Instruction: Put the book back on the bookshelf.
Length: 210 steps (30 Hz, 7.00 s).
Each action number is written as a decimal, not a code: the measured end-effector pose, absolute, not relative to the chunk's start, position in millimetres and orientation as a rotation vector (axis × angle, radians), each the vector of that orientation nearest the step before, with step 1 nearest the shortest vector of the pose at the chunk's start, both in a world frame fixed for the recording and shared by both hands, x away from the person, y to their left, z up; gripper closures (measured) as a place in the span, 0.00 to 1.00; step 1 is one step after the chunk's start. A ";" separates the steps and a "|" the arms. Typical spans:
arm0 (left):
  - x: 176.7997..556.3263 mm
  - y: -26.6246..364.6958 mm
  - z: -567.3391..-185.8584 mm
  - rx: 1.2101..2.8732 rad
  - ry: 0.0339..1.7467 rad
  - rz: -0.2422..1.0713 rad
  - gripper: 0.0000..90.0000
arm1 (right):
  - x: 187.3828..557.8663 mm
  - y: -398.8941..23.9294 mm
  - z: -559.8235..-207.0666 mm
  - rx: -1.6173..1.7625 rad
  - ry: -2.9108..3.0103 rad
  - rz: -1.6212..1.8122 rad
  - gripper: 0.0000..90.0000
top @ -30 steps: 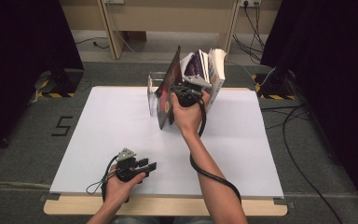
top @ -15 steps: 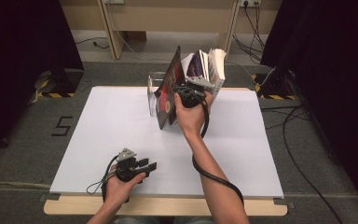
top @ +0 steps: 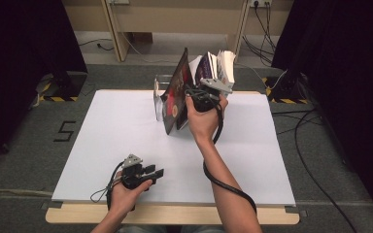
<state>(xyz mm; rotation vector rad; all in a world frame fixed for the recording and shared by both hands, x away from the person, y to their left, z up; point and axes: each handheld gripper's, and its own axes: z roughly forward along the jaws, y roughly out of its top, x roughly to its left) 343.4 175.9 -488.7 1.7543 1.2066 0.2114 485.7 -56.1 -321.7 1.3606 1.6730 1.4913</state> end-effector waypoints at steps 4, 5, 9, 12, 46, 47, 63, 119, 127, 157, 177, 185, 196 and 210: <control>343.4 175.9 -488.5 1.754 1.206 0.211 0.59 | 489.1 -57.0 -318.7 1.369 1.677 1.490 0.77; 343.5 176.0 -488.5 1.754 1.207 0.211 0.59 | 490.4 -56.4 -318.1 1.377 1.681 1.490 0.76; 343.4 176.2 -488.4 1.755 1.206 0.209 0.59 | 496.5 -54.5 -316.2 1.387 1.689 1.475 0.76; 343.5 176.7 -488.2 1.754 1.207 0.210 0.59 | 501.2 -53.6 -314.1 1.407 1.685 1.479 0.76; 343.5 180.2 -487.2 1.746 1.210 0.215 0.59 | 505.4 20.9 -298.1 1.081 1.844 1.413 0.94; 343.5 180.3 -487.3 1.746 1.210 0.216 0.59 | 504.9 21.6 -298.5 1.081 1.845 1.421 0.94; 343.7 179.5 -487.3 1.747 1.209 0.217 0.59 | 500.4 27.2 -306.3 1.075 1.903 1.481 0.78; 344.4 180.1 -486.5 1.744 1.208 0.222 0.58 | 488.4 1.6 -309.0 1.067 1.956 1.580 0.59; 344.3 178.8 -486.6 1.746 1.205 0.221 0.58 | 489.2 -23.3 -316.4 1.174 1.903 1.513 0.69; 345.6 174.1 -482.8 1.771 1.163 0.313 0.52 | 483.9 -77.4 -340.0 1.327 1.865 1.445 0.63; 362.5 168.2 -468.3 1.784 1.109 0.400 0.46 | 464.7 -100.3 -352.1 1.312 1.880 1.412 0.60; 383.3 162.5 -454.8 1.776 1.081 0.468 0.47 | 455.1 -110.9 -355.1 1.305 1.880 1.395 0.60; 404.4 151.4 -444.0 1.783 1.057 0.525 0.49 | 441.5 -123.2 -361.8 1.294 1.886 1.368 0.60; 427.1 138.2 -430.5 1.779 1.037 0.593 0.50 | 426.2 -143.3 -372.9 1.318 1.870 1.349 0.60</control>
